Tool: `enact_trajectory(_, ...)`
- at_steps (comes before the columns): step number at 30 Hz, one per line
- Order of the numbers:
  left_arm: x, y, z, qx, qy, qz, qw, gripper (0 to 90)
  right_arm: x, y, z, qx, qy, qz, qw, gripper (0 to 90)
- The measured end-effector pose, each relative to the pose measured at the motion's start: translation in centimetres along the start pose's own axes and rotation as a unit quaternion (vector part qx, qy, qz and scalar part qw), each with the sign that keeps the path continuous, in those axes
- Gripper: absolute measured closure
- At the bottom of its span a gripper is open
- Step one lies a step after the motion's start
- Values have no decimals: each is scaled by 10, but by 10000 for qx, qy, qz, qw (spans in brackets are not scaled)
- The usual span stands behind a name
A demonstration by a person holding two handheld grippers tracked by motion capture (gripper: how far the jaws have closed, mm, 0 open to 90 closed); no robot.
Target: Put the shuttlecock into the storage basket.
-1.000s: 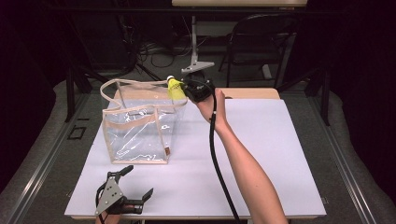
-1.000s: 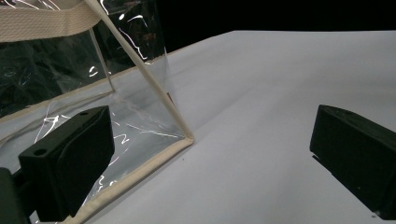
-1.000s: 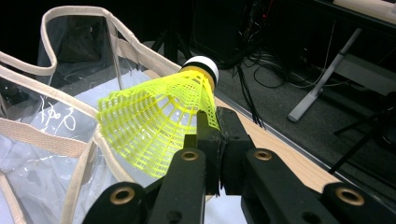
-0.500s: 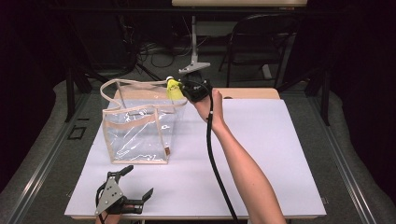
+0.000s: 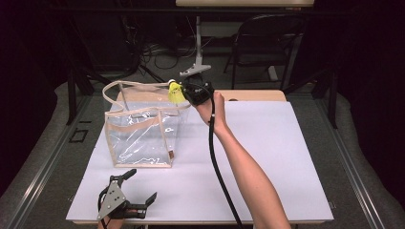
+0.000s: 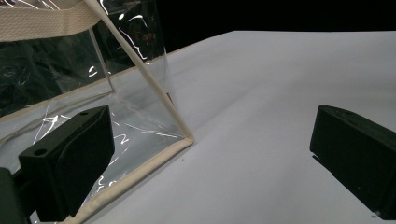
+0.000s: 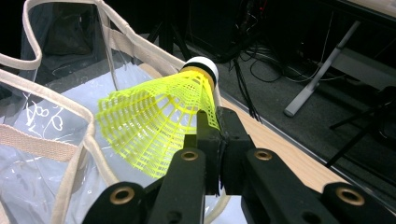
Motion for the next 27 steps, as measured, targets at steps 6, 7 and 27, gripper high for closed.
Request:
enact_trajectory(6, 0, 0, 0, -4, 2, -4, 10000, 1, 0, 1, 0, -13, -1, -46, 10000, 890)
enact_trajectory(7, 0, 0, 0, 7, 5, -4, 10000, 1, 0, 2, 0, -18, -15, -57, 10000, 890)
enact_trajectory(27, 0, 0, 0, 6, 22, -4, 10000, 0, -7, 11, -4, -123, -38, -90, 9999, 885)
Point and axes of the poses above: each handheld gripper's, and its own axes: y roughly forward along the jaws, z roughly out of its top, x roughly to its right, the point moved 9 cm from there along y, roughly forward along the jaws, and after that the axes turned 10 degrees about z, right-handed, at the moved point
